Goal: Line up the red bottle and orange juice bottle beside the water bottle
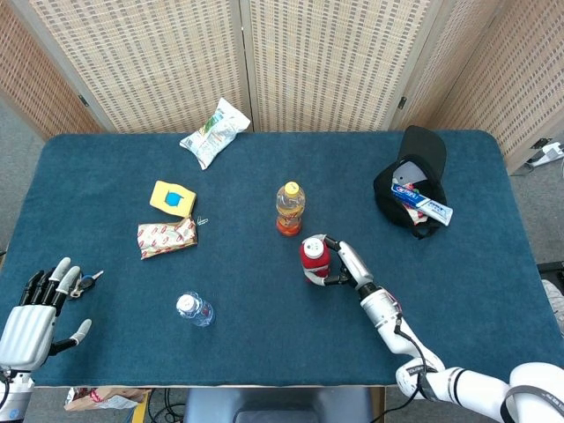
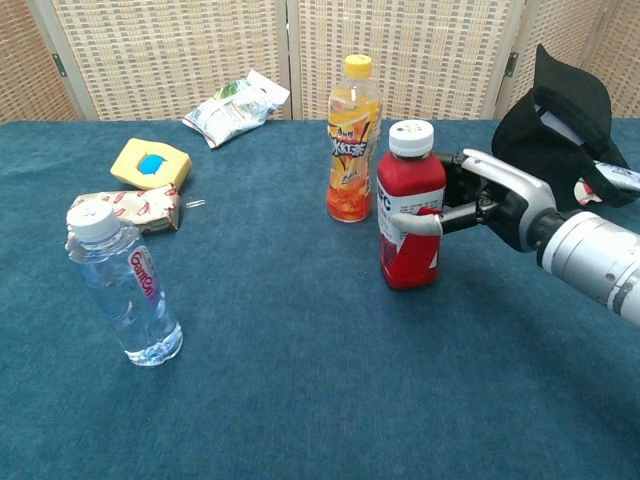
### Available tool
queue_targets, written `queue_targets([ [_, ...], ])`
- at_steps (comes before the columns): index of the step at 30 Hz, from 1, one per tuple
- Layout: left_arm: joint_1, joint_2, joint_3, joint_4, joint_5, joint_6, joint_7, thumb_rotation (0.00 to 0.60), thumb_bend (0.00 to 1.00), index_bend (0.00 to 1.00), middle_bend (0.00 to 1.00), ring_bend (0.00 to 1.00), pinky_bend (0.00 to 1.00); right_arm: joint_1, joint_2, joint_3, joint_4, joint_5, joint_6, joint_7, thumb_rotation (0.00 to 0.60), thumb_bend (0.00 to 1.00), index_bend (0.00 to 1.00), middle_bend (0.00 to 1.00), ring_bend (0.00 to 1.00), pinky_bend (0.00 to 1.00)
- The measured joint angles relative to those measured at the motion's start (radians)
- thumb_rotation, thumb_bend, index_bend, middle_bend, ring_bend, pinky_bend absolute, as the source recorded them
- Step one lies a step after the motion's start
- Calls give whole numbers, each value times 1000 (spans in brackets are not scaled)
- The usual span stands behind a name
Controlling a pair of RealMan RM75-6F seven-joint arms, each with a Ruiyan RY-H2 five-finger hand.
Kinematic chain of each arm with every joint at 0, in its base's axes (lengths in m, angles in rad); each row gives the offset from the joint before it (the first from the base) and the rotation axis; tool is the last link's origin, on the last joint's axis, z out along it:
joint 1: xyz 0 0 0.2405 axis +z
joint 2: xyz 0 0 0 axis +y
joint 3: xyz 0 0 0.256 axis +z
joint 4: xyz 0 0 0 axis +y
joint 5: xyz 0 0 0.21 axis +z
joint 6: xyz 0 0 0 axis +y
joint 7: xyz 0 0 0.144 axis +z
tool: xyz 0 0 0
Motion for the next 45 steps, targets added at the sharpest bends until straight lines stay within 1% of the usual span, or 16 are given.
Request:
queue_targets([
  [5,-2,0,-1,-3,-1,-4,7,600,241,0,0,0,0,-3,32,-8,-50,-29,18,44,600,435,503,437,308,287],
  [9,-2,0,-2,-7,0,-2,12,600,241,0,0,0,0,0,63,-28,-116,-70,26,80,600,435,507,437,308,291],
  [12,0,1,-2,-9,-1,0,13,600,240,0,0,0,0,14,64,-45,-148,-98,24,96,600,435,507,437,309,293],
  [16,3,3,-1,-12,0,4,12,600,241,0,0,0,0,40,37,-61,-159,-124,14,95,600,435,507,437,309,293],
  [24,13,6,1,-6,2,16,-1,600,240,0,0,0,0,81,-47,-82,-144,-146,-2,65,600,413,507,431,309,293],
  [30,21,9,4,3,4,25,-15,600,240,0,0,0,0,104,-92,-97,-116,-147,-17,39,600,409,507,417,309,293],
  [36,26,11,5,12,3,28,-29,600,240,0,0,0,0,120,-113,-106,-82,-151,-24,32,600,404,507,395,309,293],
  [40,26,11,5,16,2,26,-34,600,241,0,0,0,0,131,-117,-99,-64,-151,-24,40,600,392,507,388,308,293],
  [45,27,11,3,19,1,27,-39,600,240,0,0,0,0,143,-131,-106,-33,-153,-24,47,600,384,507,374,300,293],
])
